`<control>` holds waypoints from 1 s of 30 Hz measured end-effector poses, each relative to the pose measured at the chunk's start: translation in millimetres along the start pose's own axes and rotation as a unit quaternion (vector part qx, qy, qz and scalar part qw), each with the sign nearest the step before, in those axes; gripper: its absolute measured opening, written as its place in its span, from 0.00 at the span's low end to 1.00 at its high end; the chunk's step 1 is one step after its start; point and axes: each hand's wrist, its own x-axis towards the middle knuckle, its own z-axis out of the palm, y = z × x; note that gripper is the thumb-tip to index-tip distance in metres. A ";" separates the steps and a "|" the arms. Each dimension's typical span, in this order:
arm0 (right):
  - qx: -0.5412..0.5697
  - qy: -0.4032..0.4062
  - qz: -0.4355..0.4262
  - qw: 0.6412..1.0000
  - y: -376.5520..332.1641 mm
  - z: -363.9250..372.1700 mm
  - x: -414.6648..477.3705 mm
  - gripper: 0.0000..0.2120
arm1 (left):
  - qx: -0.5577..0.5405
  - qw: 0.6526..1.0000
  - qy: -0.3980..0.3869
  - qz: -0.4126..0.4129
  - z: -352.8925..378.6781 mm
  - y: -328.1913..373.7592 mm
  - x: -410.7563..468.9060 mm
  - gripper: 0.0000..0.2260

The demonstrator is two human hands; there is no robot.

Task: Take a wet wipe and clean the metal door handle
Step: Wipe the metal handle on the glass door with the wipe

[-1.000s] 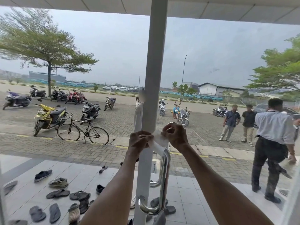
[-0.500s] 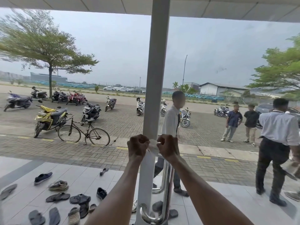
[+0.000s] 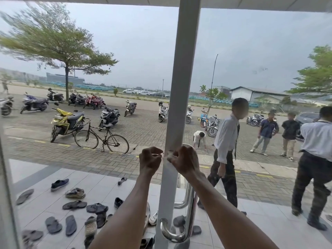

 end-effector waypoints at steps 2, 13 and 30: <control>-0.031 0.024 -0.016 0.999 3.3 1.7 -11.2 0.12 | 0.009 1.000 0.006 0.004 1.1 2.6 -0.6 0.10; -0.126 -0.025 -0.061 0.990 -18.9 11.5 -15.0 0.08 | 0.010 0.994 -0.027 0.103 8.2 7.4 11.5 0.19; -0.231 -0.012 -0.163 0.959 -9.8 33.0 -10.5 0.16 | 0.006 0.987 -0.039 0.157 -1.0 12.2 20.0 0.19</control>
